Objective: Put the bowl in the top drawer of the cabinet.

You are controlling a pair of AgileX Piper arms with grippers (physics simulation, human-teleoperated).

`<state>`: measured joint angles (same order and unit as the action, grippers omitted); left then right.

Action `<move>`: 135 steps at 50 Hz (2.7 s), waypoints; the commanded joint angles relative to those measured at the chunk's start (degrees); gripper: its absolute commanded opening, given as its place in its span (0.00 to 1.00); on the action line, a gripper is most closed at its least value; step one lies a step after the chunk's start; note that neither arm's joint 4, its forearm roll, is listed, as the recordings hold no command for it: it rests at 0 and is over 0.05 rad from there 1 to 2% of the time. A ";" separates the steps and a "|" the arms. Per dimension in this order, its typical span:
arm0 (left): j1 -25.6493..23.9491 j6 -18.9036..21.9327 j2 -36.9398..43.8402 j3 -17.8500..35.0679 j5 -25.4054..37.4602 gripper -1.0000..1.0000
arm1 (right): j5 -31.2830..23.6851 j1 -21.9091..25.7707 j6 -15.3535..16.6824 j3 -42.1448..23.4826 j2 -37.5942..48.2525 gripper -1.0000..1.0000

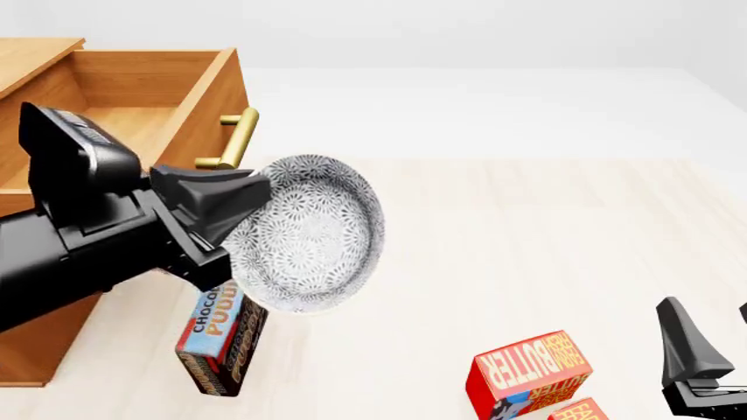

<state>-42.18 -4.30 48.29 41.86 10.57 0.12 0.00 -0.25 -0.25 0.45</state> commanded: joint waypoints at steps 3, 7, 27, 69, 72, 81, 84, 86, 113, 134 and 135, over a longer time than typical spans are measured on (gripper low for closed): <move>0.66 0.91 -2.77 1.62 1.90 0.00 | -0.01 -0.01 0.00 0.01 -0.02 1.00; 0.90 1.15 -3.51 2.19 2.50 0.00 | 0.00 0.01 0.00 0.01 -0.03 1.00; 3.69 1.40 -7.43 5.73 5.67 0.00 | -0.01 0.01 0.00 0.01 -0.02 1.00; 15.50 1.01 -11.05 12.07 9.53 0.00 | -0.01 0.00 0.00 0.01 -0.01 1.00; 17.23 0.73 -10.19 12.90 9.48 0.00 | -0.01 0.00 0.01 0.01 -0.02 1.00; 20.88 -0.36 -7.50 14.68 8.69 0.00 | 0.00 0.01 0.01 0.01 -0.03 1.00; 22.18 -0.92 -6.75 15.27 8.39 0.00 | 0.00 0.01 0.03 0.01 -0.02 1.00; 22.48 -1.25 -6.58 15.53 8.54 0.00 | -0.01 -0.01 0.00 0.01 -0.01 1.00; 33.55 -5.99 -2.77 19.72 8.44 0.00 | 0.00 0.02 0.00 0.01 -0.02 1.00; 41.62 -9.05 2.54 22.55 6.57 0.00 | -0.01 0.00 0.00 0.01 -0.02 1.00; 41.84 -9.15 2.82 22.60 6.38 0.00 | -0.01 0.00 0.00 0.01 -0.01 1.00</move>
<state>-3.20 -12.53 48.97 62.95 17.80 0.12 0.00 -0.25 -0.25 0.45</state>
